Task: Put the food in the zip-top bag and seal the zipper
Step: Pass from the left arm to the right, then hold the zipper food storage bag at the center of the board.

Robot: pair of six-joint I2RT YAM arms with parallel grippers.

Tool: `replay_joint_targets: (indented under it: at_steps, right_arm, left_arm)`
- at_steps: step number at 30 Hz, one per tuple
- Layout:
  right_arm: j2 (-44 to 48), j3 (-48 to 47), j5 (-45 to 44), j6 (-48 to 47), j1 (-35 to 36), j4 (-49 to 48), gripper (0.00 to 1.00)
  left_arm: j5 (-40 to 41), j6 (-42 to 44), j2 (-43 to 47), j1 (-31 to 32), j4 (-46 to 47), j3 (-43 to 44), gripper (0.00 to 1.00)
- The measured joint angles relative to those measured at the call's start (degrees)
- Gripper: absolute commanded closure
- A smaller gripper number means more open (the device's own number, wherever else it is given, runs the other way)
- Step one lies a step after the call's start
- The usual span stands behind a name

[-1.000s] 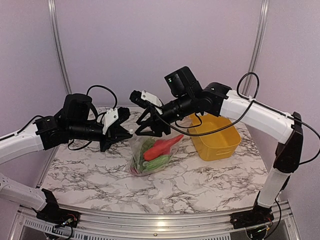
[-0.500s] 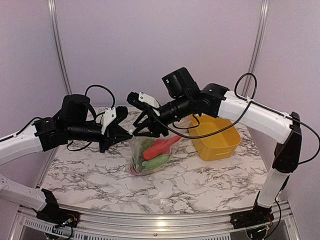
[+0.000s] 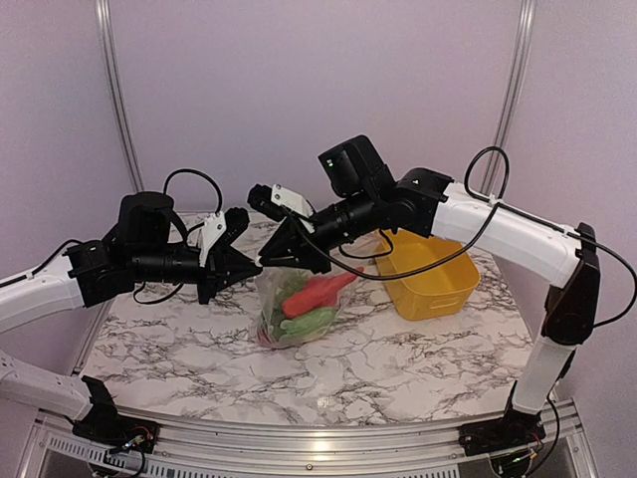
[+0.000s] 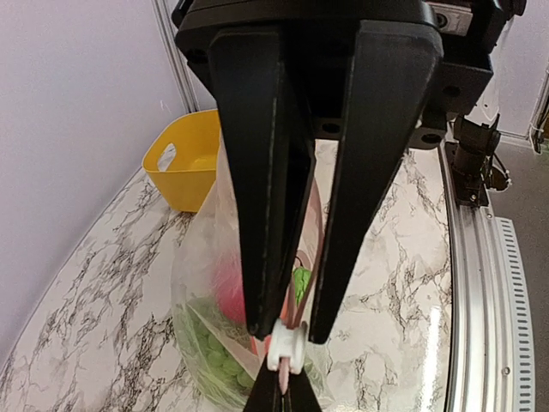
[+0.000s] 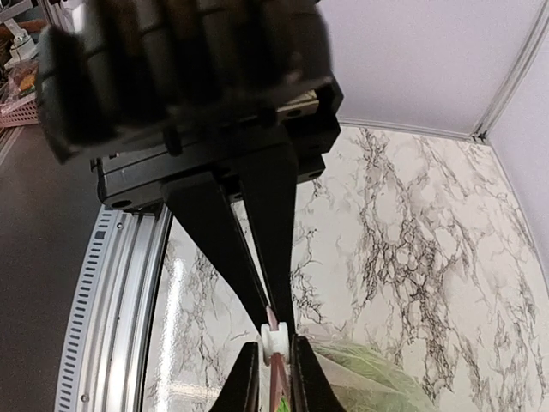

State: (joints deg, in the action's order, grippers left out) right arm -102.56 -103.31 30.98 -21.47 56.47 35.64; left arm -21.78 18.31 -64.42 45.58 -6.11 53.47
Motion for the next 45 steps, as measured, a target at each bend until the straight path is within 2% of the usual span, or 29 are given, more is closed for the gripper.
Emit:
replay_joint_targets:
  at_steps: [2,5,15,18,19,22,26,29,35,39,45]
  right_arm:
    - [0.0,0.0,-0.5,-0.2,0.0,-0.1,0.78]
    - [0.0,0.0,-1.6,-0.7,0.0,-0.2,0.77]
    - [-0.3,0.0,-4.1,-1.4,0.2,-0.2,0.79]
    - [-1.2,-0.1,-5.2,-1.6,0.4,-0.2,0.86]
    - [-1.7,-0.2,-5.6,-1.8,0.5,-0.1,0.89]
    - [-2.8,-1.6,-6.9,-2.0,0.6,0.1,0.94]
    - [-3.0,-2.1,-9.6,-2.4,0.9,0.9,0.97]
    - [-3.0,-2.1,-11.2,-2.5,1.1,1.7,0.98]
    - [-3.0,-1.7,-12.5,-2.5,1.2,2.0,0.97]
    - [-2.8,-1.0,-12.5,-2.3,1.2,2.1,0.97]
    - [-2.8,-0.7,-12.7,-1.8,1.1,2.1,0.97]
  left_arm:
    - [0.1,-0.5,0.5,-0.5,0.3,-0.4,1.00]
    - [0.4,-1.2,1.0,-1.1,0.5,-0.7,1.00]
    - [0.8,-1.3,1.1,-1.4,0.8,-0.8,1.00]
    - [0.8,-1.0,1.1,-1.4,0.7,-0.8,1.00]
    - [0.9,-0.9,1.1,-1.4,0.7,-0.8,0.96]
    - [1.2,-1.1,1.1,-1.9,1.1,-1.3,0.76]
    - [1.5,-2.8,2.0,-2.3,5.9,-4.2,0.71]
    - [1.0,-4.8,3.1,-2.9,9.9,-7.8,0.73]
    - [-0.2,-8.7,2.9,-4.3,17.0,-12.9,0.84]
    - [-1.3,-10.7,1.4,-4.4,21.4,-13.6,0.85]
    - [-3.0,-12.1,-1.0,-4.4,25.5,-13.6,1.00]
